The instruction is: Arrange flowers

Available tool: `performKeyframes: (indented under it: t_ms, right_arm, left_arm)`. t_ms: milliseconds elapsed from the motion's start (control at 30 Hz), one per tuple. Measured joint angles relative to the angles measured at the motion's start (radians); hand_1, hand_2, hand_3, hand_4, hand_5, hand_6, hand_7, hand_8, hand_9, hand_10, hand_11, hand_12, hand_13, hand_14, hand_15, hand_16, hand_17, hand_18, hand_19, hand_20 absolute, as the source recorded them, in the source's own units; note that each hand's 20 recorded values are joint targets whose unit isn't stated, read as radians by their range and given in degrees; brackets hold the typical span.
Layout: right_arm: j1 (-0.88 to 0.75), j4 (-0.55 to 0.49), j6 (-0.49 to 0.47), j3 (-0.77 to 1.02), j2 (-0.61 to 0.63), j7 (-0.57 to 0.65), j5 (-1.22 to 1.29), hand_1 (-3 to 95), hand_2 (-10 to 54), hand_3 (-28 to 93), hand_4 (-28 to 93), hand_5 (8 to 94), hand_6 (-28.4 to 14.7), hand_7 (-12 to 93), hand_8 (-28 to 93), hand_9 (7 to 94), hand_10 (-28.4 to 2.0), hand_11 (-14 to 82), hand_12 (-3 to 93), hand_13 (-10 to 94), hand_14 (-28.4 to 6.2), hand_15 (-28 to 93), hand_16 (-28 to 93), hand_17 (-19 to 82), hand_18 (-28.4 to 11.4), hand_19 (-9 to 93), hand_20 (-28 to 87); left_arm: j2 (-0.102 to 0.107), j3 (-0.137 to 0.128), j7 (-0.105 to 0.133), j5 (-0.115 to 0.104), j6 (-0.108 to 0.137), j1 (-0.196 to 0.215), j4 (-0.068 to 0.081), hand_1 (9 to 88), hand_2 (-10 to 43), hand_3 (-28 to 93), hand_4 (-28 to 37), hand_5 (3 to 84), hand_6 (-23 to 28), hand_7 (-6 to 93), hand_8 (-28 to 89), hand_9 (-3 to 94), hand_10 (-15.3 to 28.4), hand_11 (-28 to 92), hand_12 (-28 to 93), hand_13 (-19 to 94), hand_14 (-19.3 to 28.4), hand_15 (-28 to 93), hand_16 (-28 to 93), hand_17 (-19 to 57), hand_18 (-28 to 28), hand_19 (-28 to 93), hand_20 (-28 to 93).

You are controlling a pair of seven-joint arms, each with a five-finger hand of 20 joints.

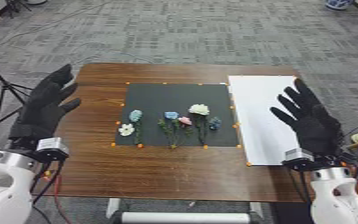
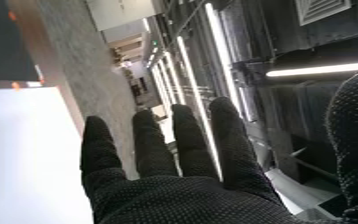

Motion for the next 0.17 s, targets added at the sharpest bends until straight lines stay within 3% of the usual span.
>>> performKeyframes:
  t_ms: [167]
  right_arm:
    - [-0.027,-0.009,0.004,0.009,0.006,0.018,0.0,14.8,-8.6,82,-24,27.3,-3.5,7,-6,25.1,-11.0,-0.6,21.1,17,-12.6,-5,32,-7,-23.0,34,8]
  left_arm:
    - [0.001,-0.005,0.008,-0.021,0.003,0.015,-0.005,25.4,-7.8,66,-27.8,15.9,0.3,18.8,-8,10.8,6.9,13,26,2,10.6,35,-2,-14.5,20.5,35,8]
